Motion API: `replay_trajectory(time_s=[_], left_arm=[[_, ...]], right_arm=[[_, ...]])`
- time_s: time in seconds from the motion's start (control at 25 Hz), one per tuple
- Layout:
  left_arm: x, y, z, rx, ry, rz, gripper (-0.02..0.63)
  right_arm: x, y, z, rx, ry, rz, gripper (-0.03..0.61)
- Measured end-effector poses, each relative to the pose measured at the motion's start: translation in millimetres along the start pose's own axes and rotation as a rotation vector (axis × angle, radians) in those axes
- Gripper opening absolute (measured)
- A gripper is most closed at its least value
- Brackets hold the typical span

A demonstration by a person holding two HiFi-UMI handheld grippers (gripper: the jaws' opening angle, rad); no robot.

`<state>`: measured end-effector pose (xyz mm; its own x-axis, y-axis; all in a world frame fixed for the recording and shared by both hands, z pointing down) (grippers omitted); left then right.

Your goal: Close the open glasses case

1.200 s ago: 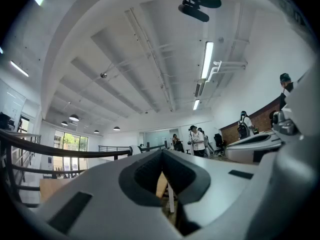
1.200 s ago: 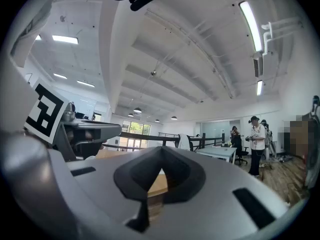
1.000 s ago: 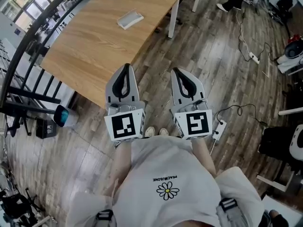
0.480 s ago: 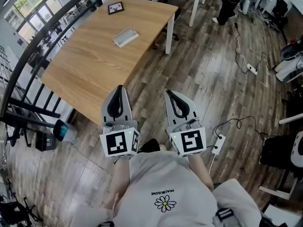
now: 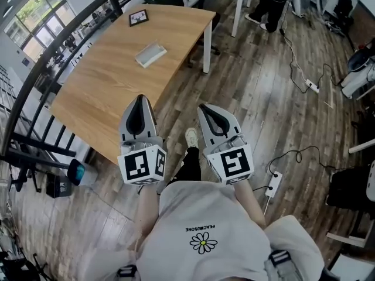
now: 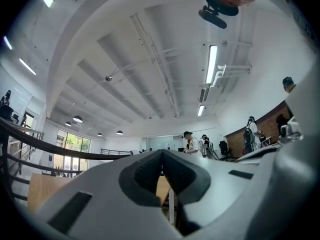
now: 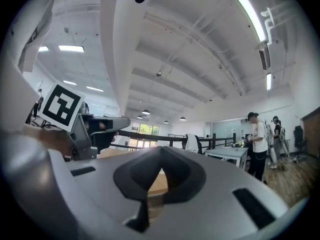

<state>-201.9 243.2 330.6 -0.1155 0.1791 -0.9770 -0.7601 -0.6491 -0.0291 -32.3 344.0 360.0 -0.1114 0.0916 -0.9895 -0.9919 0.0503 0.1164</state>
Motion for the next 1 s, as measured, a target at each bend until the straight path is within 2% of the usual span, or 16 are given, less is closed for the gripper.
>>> replay_trajectory(time_s=[0.12, 0.32, 0.44, 0.68, 0.88, 1.0], left_arm=[[-12, 12, -32, 0.007, -0.009, 0.034, 0.015], [-40, 39, -82, 0.043, 0.018, 0.079, 0.015], [-58, 55, -113, 0.053, 0.039, 0.080, 0.015], [-83, 101, -204, 0.085, 0.057, 0.072, 0.015], [-99, 134, -282, 0.115, 0.042, 0.037, 0.015], [-107, 151, -315, 0.122, 0.044, 0.056, 0.015]], right_arm=[[-2, -13, -29, 0.010, 0.013, 0.057, 0.007], [-15, -35, -85, 0.016, 0.028, 0.056, 0.008], [-35, -48, -126, 0.037, 0.066, 0.019, 0.008], [-52, -77, -239, 0.116, 0.113, 0.032, 0.008], [-57, -105, -332, 0.138, 0.110, -0.060, 0.008], [-63, -108, -374, 0.167, 0.128, -0.017, 0.008]])
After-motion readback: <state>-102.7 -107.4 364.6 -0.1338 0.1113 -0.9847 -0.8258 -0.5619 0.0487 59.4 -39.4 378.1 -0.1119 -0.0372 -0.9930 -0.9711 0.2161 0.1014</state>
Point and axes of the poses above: the fingertips, and each gripper's own axes: z backward along the fingers, y to its left, x out of its top, the point moved 7 cm from there along z, backward along the fingers, and after that the axes turned 2 degrees about -x, right-handed, at the moved point
